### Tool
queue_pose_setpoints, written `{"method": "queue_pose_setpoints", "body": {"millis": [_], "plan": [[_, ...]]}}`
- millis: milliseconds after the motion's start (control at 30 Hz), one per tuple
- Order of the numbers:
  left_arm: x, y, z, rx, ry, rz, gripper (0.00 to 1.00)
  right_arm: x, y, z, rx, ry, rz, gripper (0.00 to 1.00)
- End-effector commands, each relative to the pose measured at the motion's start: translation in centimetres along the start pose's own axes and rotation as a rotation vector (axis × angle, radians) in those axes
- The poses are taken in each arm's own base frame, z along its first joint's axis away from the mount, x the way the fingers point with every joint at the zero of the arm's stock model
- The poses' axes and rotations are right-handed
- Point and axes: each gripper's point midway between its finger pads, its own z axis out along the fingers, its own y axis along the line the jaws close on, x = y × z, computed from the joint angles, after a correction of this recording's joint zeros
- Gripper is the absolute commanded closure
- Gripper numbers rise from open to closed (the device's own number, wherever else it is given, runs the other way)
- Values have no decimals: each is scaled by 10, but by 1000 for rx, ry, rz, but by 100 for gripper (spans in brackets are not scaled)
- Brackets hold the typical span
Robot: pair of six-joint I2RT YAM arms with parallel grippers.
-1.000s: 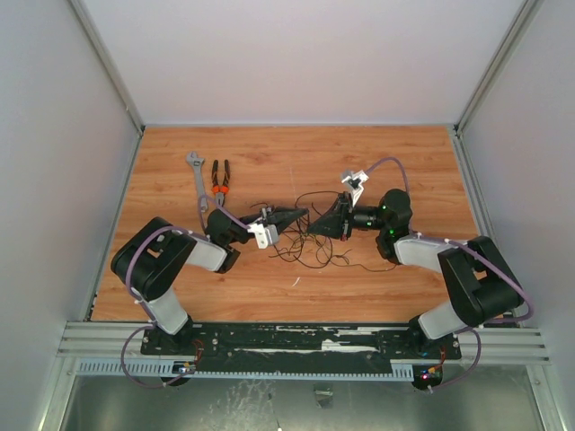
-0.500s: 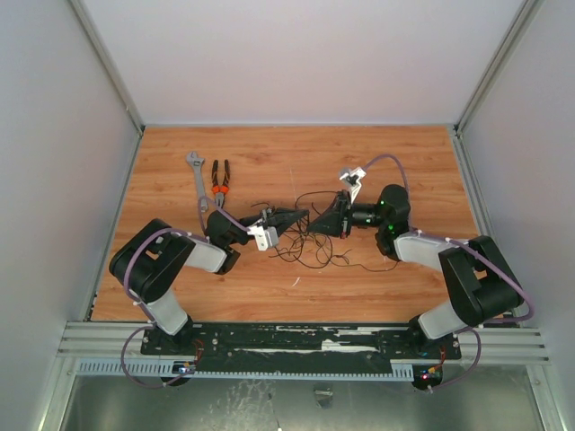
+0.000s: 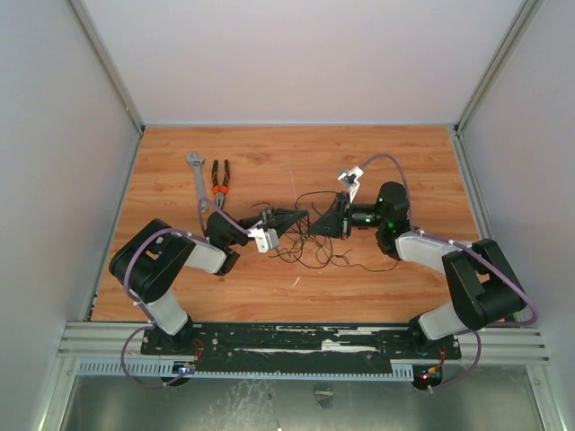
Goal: Zip-tie the wires
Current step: Tie the cable at the center of the board.
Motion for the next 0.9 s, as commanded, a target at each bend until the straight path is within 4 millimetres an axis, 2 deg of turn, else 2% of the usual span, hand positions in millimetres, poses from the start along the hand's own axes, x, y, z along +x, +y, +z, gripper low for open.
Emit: {"method": "queue_pose_setpoints", "body": {"millis": [0, 867], "plan": [[-69, 38, 1, -122, -211, 273, 100, -18, 9, -2, -2, -2, -48, 100], [-75, 41, 2, -119, -227, 301, 100, -20, 14, -4, 12, 18, -21, 100]]}}
